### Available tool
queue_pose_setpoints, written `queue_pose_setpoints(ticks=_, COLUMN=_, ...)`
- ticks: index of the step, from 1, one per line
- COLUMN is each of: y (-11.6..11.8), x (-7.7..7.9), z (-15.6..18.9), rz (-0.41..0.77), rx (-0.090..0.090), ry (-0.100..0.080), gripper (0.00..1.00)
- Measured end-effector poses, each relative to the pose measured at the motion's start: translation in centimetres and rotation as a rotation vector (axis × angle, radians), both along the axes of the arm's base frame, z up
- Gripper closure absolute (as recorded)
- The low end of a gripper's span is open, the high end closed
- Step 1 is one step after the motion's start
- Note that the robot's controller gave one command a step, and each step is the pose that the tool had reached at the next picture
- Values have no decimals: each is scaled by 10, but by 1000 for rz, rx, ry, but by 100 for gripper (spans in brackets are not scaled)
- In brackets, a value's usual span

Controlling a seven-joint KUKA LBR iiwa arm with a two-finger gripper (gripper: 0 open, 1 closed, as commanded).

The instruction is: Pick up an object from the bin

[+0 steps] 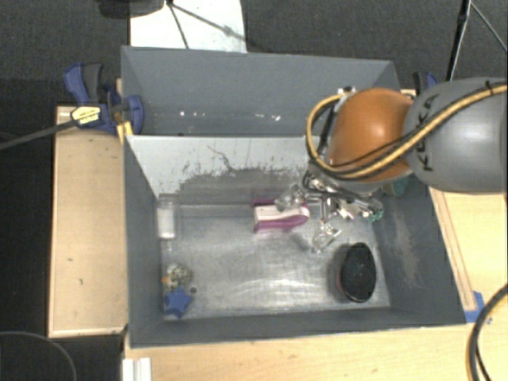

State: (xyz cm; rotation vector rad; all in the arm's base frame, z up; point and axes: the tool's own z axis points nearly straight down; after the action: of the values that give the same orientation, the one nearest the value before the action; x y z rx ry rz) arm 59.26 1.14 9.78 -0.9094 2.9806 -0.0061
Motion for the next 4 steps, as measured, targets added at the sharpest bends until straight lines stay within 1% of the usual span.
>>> queue_pose_setpoints(ticks=1, y=-3, x=-17, z=-4, rz=-95, rx=10, ry=-29, gripper=0)
queue_pose_setpoints(ticks=2, y=-11, x=2, z=-11, rz=-223, rx=16, ry=-14, gripper=0)
queue_pose_setpoints(ticks=3, y=-9, x=8, z=-7, rz=-223, rx=22, ry=-39, gripper=100)
queue_pose_setpoints(ticks=4, y=-7, x=-1, z=-5, rz=-227, rx=15, ry=-34, gripper=100)
